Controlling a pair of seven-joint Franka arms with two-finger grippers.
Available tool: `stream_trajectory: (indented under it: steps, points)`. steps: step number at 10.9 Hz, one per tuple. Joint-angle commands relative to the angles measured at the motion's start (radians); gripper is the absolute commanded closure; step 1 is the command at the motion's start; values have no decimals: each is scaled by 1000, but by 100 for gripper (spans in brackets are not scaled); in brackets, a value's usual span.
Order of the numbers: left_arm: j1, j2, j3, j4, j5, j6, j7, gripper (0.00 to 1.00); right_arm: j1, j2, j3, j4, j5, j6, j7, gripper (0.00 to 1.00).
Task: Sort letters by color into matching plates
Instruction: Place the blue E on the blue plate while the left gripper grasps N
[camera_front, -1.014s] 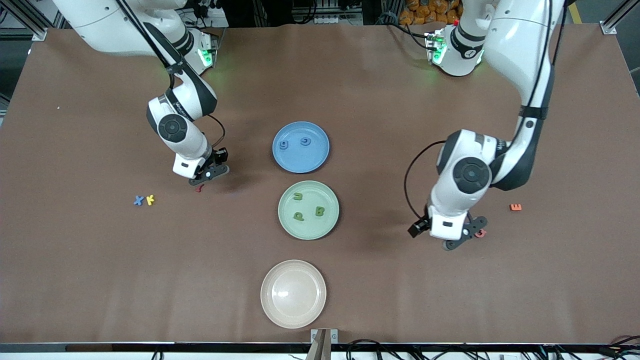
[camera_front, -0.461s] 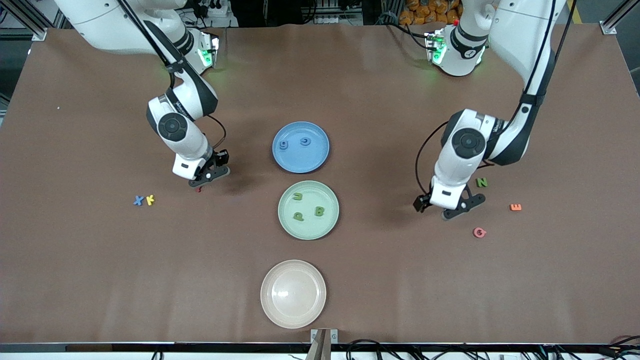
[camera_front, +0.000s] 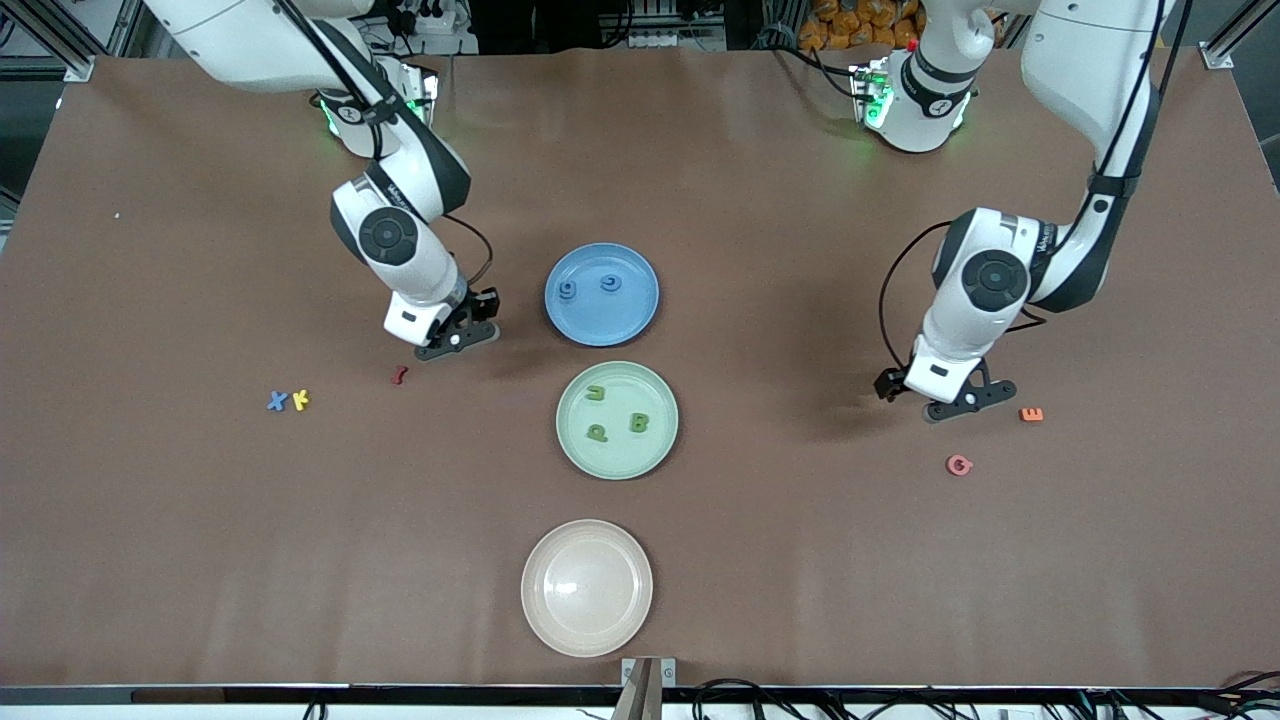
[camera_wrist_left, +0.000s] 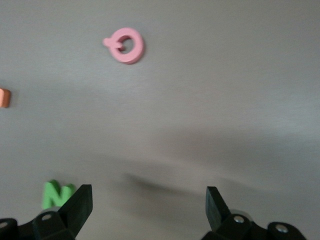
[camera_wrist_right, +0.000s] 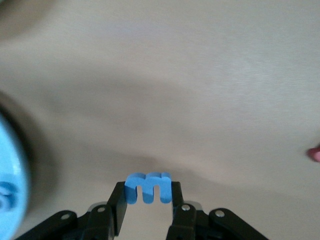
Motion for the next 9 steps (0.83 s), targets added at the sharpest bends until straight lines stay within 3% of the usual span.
stream_trajectory:
  steps: [1, 6, 9]
  points:
    - [78, 6, -9, -43, 27, 18, 154, 0, 80, -20, 38, 58, 45, -57, 180, 94]
    - [159, 10, -14, -72, 27, 15, 294, 0, 210, 25, 78, 157, 47, -108, 447, 89]
    - [205, 5, -24, -107, 27, 17, 319, 0, 272, 72, 78, 196, 47, -107, 545, 73]
